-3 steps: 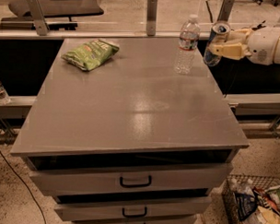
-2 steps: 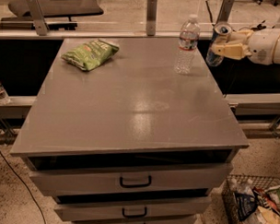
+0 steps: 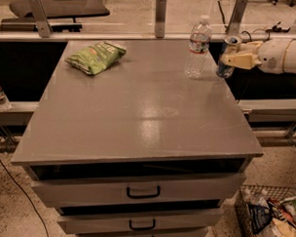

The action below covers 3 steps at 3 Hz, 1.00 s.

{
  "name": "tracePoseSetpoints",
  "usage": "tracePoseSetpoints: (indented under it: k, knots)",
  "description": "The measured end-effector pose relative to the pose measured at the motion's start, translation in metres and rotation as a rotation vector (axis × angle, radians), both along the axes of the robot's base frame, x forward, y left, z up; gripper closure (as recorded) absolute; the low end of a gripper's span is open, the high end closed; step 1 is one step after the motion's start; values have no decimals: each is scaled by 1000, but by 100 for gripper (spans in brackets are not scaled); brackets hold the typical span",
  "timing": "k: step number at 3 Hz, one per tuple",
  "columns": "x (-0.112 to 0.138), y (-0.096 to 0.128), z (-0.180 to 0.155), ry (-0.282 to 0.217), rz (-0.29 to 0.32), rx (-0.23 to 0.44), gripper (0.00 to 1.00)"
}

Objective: Move redbull can near water bottle

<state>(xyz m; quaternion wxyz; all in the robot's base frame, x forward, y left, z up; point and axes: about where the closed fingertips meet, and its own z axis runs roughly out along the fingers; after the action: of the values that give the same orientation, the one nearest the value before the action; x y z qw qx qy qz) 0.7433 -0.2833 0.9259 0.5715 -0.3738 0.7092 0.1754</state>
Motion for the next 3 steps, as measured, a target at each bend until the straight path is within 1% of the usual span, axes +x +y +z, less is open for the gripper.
tracePoseSetpoints:
  k: [2,3]
  knots:
    - [17,21,-25,38,27,59,13]
    - [20,29,-34,61,33,77,0]
